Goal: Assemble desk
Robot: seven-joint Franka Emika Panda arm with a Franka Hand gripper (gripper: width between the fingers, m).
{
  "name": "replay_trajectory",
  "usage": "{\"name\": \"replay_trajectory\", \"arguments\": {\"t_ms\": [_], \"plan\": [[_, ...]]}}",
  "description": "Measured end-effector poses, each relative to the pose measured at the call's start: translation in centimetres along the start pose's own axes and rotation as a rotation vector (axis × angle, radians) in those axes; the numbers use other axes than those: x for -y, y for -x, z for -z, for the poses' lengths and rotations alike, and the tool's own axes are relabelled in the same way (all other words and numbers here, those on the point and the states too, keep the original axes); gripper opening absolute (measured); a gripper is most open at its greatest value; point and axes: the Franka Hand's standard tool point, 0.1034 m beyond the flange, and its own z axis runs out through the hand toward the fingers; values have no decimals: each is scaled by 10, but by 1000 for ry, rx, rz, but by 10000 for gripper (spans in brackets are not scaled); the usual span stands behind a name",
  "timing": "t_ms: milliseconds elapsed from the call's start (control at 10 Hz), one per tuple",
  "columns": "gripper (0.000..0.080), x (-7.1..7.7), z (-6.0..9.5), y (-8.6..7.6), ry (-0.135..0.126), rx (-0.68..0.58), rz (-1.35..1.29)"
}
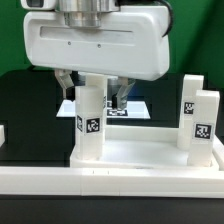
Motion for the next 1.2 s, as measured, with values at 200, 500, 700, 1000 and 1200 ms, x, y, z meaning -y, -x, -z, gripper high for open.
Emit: {"name": "replay_trajectory", "arguments": {"t_ms": [200,500,700,1000,1200], "plan": [[648,-4,0,-1,0,2,212],[648,-5,2,-2,6,-1,412],[648,-7,2,-3,12,0,519],[530,-12,0,-4,25,6,666],[389,-13,0,-4,26,6,679]]}}
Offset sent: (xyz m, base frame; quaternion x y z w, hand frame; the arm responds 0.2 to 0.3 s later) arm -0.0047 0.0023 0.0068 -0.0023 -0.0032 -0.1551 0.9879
